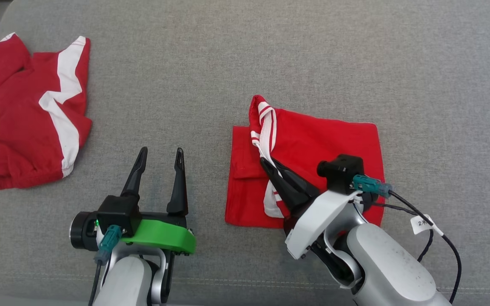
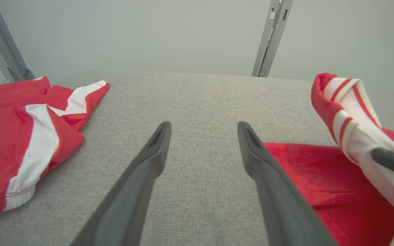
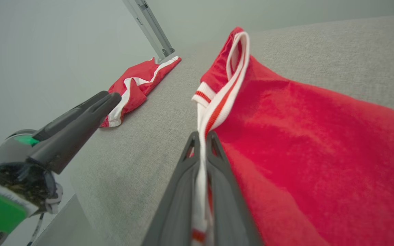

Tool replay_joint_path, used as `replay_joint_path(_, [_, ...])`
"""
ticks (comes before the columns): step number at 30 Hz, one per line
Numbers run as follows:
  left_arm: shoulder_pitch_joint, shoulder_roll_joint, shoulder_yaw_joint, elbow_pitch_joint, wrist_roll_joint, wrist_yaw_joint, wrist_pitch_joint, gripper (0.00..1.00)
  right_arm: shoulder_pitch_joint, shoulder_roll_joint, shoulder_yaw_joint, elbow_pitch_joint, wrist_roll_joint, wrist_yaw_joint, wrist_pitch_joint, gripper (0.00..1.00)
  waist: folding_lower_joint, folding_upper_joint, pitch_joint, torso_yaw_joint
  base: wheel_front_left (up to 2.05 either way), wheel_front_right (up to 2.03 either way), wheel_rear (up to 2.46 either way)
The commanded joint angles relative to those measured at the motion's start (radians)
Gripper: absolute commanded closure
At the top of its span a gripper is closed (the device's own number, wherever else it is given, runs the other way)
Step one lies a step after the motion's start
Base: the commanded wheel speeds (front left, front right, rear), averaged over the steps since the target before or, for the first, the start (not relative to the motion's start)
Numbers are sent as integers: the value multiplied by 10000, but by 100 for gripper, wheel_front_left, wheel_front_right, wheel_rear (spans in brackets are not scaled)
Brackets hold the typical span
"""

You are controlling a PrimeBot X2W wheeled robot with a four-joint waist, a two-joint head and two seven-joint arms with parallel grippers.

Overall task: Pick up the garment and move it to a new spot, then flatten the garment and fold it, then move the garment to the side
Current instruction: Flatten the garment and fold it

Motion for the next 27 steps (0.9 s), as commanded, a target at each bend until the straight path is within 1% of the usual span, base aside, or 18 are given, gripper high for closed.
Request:
replay_joint_path(1, [-188,-51,18,0,34,-9,-28,0,-211,-1,64,264,99,-1,-155,100,-1,0,200,193,0,0,0])
replay_joint_path(3, [-187,-61,27,4,48,-13,-28,0,-282,11,113,438,107,-1,-220,100,-1,0,224,213,0,0,0])
replay_joint_path(4, [-191,-72,42,23,73,-25,-28,0,-393,43,164,851,234,-1,-254,100,-1,0,264,235,0,0,0])
replay_joint_path(5, [-201,-76,41,46,89,-23,-28,0,-453,63,213,994,268,-1,-296,61,-1,0,281,243,0,0,0])
replay_joint_path(6, [-217,-82,45,51,92,-25,-28,0,-495,125,277,1088,496,-1,-383,0,-1,0,295,249,0,0,0])
replay_joint_path(8, [-230,-90,62,72,90,-30,-28,0,-606,188,566,1141,748,0,-497,0,-1,0,314,242,0,0,0])
replay_joint_path(11, [-216,-103,110,77,93,-25,-28,0,-672,188,1122,860,1424,-1,-653,0,-1,0,295,176,0,0,0])
replay_joint_path(14, [-204,-115,136,86,117,-32,-28,0,-742,72,1284,306,1950,-1,-1025,0,-1,0,262,86,0,0,0])
replay_joint_path(16, [-186,-112,188,76,141,-19,-28,0,-705,-146,1116,-146,2147,-1,-1365,0,-1,0,232,-8,0,0,0])
replay_joint_path(19, [-173,-82,275,54,215,-1,-28,0,-472,-592,401,-754,1972,-1,-1872,0,-1,0,174,-152,0,0,0])
replay_joint_path(23, [-137,-13,445,-60,291,62,-28,0,-8,-1015,-983,-1296,1405,-1,-2228,0,-1,0,62,-347,0,0,0])
replay_joint_path(27, [-27,66,637,-206,355,96,-28,0,606,-1182,-2440,-1468,667,-1,-2386,0,-1,0,-90,-511,0,0,0])
